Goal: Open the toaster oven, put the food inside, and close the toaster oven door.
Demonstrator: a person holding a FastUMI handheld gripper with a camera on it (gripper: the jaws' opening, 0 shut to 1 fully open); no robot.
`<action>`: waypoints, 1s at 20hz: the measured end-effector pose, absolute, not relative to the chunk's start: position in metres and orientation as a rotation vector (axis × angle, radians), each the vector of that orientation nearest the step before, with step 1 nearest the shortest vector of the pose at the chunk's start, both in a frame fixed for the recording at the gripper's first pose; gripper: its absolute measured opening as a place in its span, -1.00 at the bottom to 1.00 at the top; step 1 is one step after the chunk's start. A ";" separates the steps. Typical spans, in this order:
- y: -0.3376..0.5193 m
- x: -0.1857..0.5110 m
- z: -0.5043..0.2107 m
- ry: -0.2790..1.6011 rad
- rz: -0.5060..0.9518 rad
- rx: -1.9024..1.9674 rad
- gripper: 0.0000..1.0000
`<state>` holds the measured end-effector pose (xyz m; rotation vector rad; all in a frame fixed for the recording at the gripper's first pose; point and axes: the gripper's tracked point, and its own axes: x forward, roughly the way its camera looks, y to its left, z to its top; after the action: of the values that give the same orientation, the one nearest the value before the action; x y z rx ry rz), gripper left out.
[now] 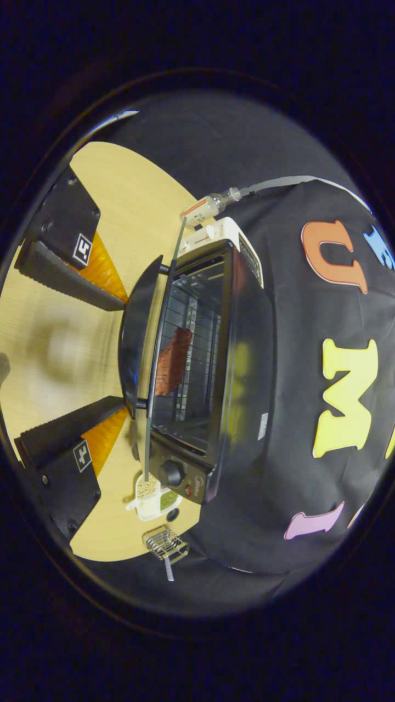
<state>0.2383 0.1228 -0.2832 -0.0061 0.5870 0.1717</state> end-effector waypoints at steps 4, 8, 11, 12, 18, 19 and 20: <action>0.125 0.240 -0.267 0.548 0.177 -0.030 0.99; 0.117 0.234 -0.268 0.552 0.165 -0.010 0.99; 0.107 0.228 -0.262 0.546 0.147 -0.007 0.99; 0.103 0.225 -0.259 0.541 0.139 -0.006 0.99; 0.055 0.185 -0.209 0.444 0.083 -0.024 0.99; 0.043 0.178 -0.192 0.412 0.069 -0.029 0.99; 0.032 0.169 -0.171 0.367 0.064 -0.029 0.99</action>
<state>0.1695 0.0315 -0.1706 -0.0291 0.3666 0.0645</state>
